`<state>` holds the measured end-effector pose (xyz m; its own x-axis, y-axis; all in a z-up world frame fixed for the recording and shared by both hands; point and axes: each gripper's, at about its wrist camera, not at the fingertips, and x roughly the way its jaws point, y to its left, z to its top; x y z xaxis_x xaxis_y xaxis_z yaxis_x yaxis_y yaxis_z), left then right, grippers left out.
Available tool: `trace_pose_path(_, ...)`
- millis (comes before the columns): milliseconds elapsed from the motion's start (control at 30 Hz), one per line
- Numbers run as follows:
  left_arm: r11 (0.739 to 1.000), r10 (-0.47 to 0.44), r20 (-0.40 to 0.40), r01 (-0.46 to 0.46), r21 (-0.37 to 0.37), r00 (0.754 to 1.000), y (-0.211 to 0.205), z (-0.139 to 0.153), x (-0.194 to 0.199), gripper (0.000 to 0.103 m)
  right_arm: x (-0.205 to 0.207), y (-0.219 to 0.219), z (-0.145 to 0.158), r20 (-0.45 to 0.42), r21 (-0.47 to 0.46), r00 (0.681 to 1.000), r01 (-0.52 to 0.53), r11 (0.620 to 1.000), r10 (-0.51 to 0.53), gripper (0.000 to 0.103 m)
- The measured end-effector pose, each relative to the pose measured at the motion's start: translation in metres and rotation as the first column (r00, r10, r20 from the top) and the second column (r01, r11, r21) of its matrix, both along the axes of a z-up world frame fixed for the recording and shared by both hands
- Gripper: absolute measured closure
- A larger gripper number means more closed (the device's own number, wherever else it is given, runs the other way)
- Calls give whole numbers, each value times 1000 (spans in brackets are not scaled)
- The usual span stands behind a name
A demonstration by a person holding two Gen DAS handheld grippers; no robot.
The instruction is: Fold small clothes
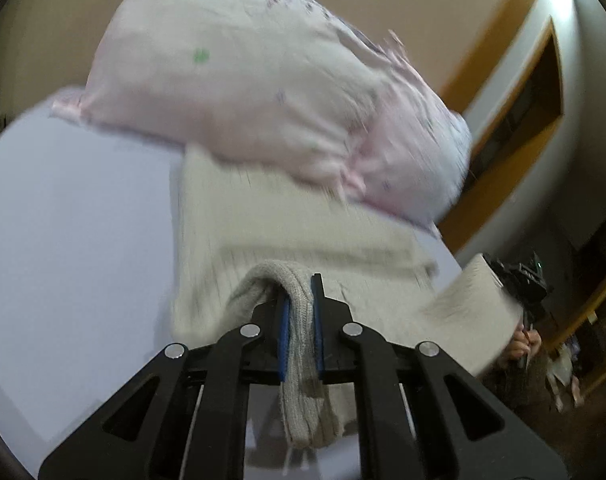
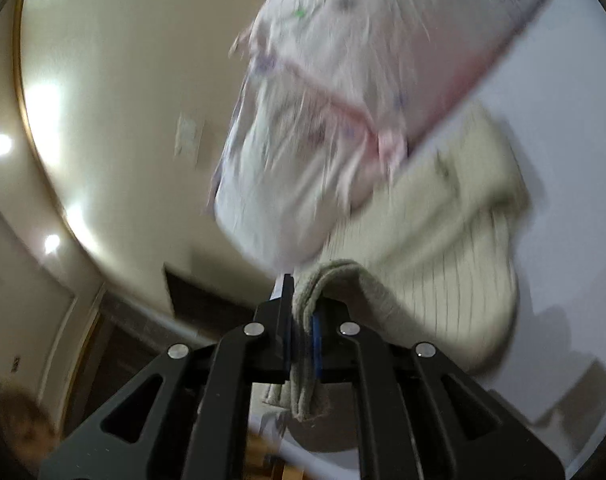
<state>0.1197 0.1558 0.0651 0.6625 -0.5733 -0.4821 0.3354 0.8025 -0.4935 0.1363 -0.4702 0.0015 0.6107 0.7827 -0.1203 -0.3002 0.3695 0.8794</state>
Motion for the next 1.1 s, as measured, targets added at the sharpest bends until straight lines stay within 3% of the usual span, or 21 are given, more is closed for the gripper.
trace_pose_path(133,989,147,-49,-145,30,988,-11,-12,113,94,90,1,-8,-79,-4,986,146,989,-146,96)
trace_pose_path(200,985,168,-130,-160,66,977,-19,-29,157,93,131,10,-24,-169,-108,956,224,969,-240,91)
trace_pose_path(233,983,176,-209,-161,85,962,-22,-42,181,93,148,14,-35,-222,-146,937,244,959,-272,87)
trace_pose_path(267,985,174,-264,-162,65,949,-20,-50,192,93,155,15,-40,-245,-155,926,254,955,-287,81)
trace_pose_path(333,985,151,-297,-168,-32,943,-9,-54,194,86,157,13,-43,-239,-141,923,273,952,-301,46)
trace_pose_path(367,982,138,-287,-168,-84,948,-1,-52,191,77,152,11,-38,-194,-134,931,289,948,-311,40)
trace_pose_path(400,974,150,-259,-188,-129,954,12,-47,183,54,147,9,-33,-144,-140,934,309,941,-328,30)
trace_pose_path(467,954,240,-202,-269,-133,950,33,-36,163,13,140,6,-22,-52,-151,933,346,926,-357,24)
trace_pose_path(567,951,239,-185,-268,-152,953,51,-31,142,13,131,-1,-10,16,-109,940,341,934,-342,22)
trace_pose_path(667,975,194,-219,-213,-69,956,40,-41,130,13,129,3,1,58,-118,958,286,951,-281,22)
trace_pose_path(900,997,73,-276,-70,22,958,5,-61,123,13,128,43,4,91,-223,985,164,961,-147,20)
trace_pose_path(1100,993,84,-303,-56,102,949,-8,-68,136,13,127,50,-2,79,-225,987,153,962,-139,19)
